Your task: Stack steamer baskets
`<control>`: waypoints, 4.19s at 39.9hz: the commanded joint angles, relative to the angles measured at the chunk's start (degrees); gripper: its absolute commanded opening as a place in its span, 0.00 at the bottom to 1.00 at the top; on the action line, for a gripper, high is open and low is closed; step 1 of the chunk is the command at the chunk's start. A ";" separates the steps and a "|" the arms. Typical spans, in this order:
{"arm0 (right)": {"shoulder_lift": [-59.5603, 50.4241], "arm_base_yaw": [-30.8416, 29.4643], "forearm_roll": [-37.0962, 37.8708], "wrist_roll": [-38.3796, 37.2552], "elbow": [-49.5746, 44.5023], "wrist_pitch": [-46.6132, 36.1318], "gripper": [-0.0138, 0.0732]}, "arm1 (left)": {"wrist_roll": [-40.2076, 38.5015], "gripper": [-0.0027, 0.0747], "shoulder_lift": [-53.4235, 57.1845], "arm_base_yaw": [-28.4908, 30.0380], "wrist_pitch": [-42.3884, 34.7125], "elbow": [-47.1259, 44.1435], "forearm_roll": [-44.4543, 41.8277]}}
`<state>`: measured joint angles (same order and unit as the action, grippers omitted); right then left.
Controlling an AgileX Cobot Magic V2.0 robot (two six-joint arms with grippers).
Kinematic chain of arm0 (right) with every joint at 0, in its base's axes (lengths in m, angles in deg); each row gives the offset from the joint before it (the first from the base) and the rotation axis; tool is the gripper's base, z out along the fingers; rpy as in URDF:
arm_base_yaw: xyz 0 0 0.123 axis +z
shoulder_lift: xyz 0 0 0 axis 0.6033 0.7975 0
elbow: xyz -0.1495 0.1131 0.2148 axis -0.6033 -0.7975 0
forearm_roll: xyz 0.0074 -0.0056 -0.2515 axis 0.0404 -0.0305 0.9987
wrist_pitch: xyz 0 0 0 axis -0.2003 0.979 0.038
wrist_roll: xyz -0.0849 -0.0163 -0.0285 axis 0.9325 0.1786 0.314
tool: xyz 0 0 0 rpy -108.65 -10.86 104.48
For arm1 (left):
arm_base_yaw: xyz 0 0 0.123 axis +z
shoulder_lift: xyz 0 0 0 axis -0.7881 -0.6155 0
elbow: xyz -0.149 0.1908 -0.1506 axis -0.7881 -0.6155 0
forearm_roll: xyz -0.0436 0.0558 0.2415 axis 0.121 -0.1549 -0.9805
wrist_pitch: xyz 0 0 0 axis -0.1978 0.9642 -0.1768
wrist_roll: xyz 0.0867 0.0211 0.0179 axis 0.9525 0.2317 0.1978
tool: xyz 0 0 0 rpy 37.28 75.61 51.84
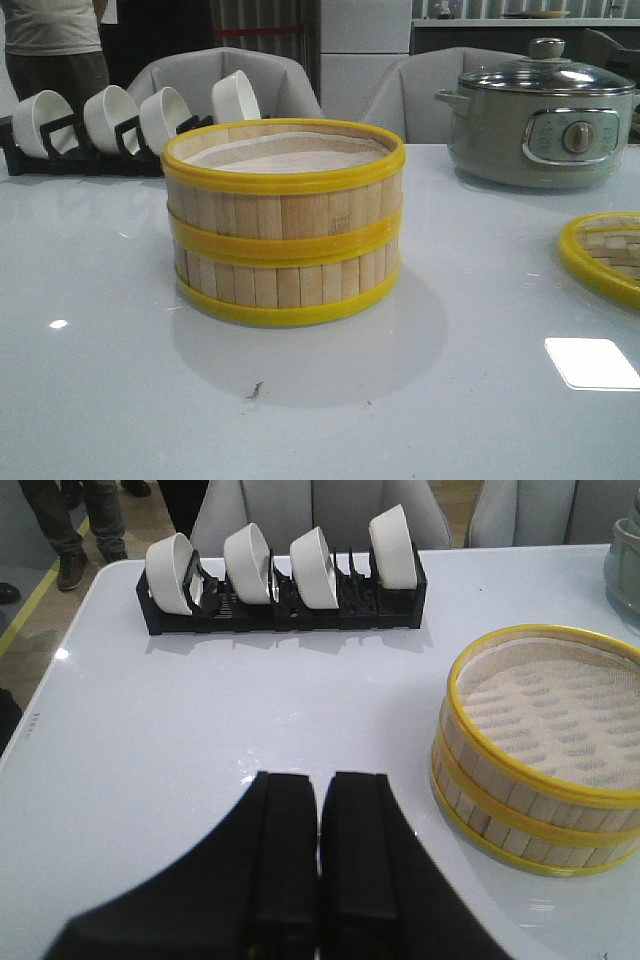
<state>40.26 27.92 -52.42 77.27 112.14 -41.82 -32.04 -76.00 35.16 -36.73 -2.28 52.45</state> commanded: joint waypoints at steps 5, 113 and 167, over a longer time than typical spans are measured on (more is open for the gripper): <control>-1.63 -0.48 -0.09 0.67 2.13 -1.95 0.50 | -0.58 0.15 -0.04 -0.30 -4.72 1.56 -0.61; 27.22 -2.31 2.42 0.67 26.01 10.67 0.28 | -0.58 0.15 -0.04 -0.30 -4.72 1.56 -0.61; 32.46 39.46 2.42 0.67 72.31 35.17 0.21 | -0.58 0.15 -0.04 -0.30 -4.72 1.56 -0.61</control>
<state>74.36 65.77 -50.41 77.27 180.82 -4.36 -32.13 -76.00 35.16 -36.73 -2.28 52.45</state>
